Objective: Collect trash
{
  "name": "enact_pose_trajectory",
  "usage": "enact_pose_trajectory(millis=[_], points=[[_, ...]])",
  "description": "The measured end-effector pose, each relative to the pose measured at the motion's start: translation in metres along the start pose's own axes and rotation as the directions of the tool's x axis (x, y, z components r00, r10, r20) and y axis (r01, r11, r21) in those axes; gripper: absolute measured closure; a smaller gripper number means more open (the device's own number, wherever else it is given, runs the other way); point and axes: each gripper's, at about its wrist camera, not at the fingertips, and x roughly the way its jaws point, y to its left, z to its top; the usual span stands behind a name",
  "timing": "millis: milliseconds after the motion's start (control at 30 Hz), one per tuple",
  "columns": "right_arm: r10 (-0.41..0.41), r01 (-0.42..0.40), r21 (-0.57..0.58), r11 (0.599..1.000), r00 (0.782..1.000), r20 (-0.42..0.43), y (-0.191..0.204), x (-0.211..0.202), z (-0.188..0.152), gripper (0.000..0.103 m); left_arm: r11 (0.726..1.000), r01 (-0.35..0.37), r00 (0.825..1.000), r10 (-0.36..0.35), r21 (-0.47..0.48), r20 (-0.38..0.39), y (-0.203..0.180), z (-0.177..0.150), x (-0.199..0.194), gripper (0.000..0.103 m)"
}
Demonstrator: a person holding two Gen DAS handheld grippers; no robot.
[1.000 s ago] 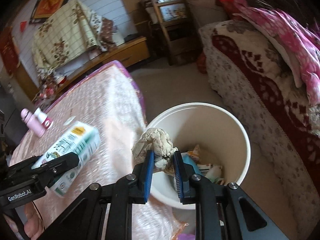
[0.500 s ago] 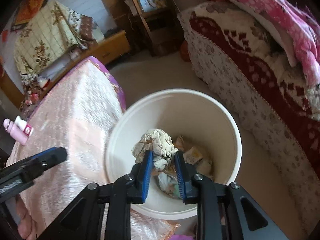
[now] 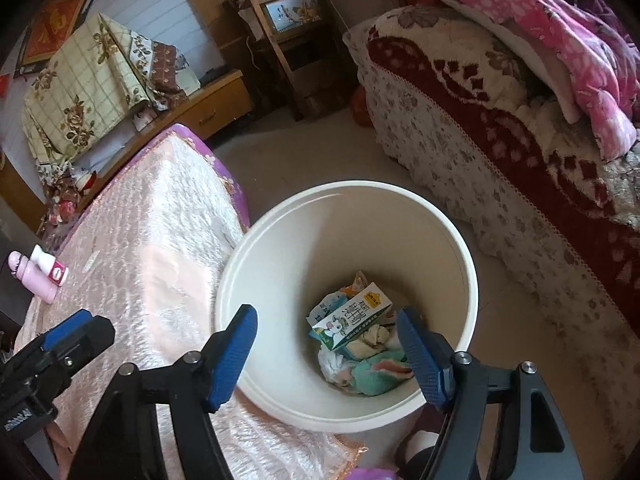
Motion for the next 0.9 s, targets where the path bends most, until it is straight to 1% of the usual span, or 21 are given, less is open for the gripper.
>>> enact_pose_trajectory(millis=[100, 133, 200, 267, 400, 500, 600, 700, 733, 867, 900], points=[[-0.022, 0.023, -0.028, 0.999, 0.999, 0.045, 0.008, -0.017, -0.002, 0.027, 1.000, -0.006, 0.999, 0.007, -0.025, 0.036, 0.008, -0.007, -0.017, 0.023], [-0.029, 0.033, -0.045, 0.998, 0.997, 0.074, 0.013, -0.028, -0.004, 0.027, 1.000, -0.007, 0.999, 0.009, -0.031, 0.045, 0.009, -0.008, -0.021, 0.023], [-0.047, 0.054, -0.063, 0.997, 0.992, 0.119, 0.021, -0.044, -0.008, 0.027, 1.000, 0.004, 0.996, -0.002, -0.026, 0.087, 0.013, -0.014, -0.037, 0.023], [-0.057, 0.068, -0.073, 0.995, 0.987, 0.153, 0.026, -0.058, -0.012, 0.027, 0.999, -0.028, 0.993, 0.030, -0.017, 0.113, 0.014, -0.018, -0.049, 0.023], [-0.031, 0.049, -0.087, 0.995, 0.979, 0.199, 0.036, -0.087, -0.024, 0.027, 0.999, -0.028, 0.988, 0.033, -0.036, 0.151, 0.021, -0.027, -0.074, 0.023], [-0.026, 0.053, -0.107, 0.993, 0.971, 0.239, 0.046, -0.106, -0.033, 0.027, 0.998, -0.051, 0.980, 0.058, -0.039, 0.188, 0.024, -0.034, -0.093, 0.023], [-0.002, 0.040, -0.127, 0.991, 0.958, 0.286, 0.058, -0.128, -0.042, 0.027, 0.997, -0.070, 0.973, 0.076, -0.035, 0.219, 0.023, -0.037, -0.108, 0.023], [-0.028, 0.083, -0.155, 0.984, 0.943, 0.332, 0.073, -0.146, -0.049, 0.022, 0.995, -0.096, 0.960, 0.099, -0.023, 0.260, 0.023, -0.042, -0.127, 0.023], [-0.030, 0.090, -0.160, 0.983, 0.939, 0.343, 0.076, -0.150, -0.050, 0.022, 0.994, -0.104, 0.955, 0.105, -0.018, 0.278, 0.022, -0.043, -0.135, 0.023], [-0.031, 0.100, -0.166, 0.981, 0.926, 0.376, 0.086, -0.165, -0.056, 0.022, 0.994, -0.113, 0.942, 0.110, -0.008, 0.317, 0.021, -0.047, -0.155, 0.023], [-0.025, 0.093, -0.161, 0.983, 0.925, 0.379, 0.087, -0.168, -0.057, 0.020, 0.993, -0.116, 0.940, 0.112, -0.008, 0.322, 0.021, -0.048, -0.158, 0.023]])
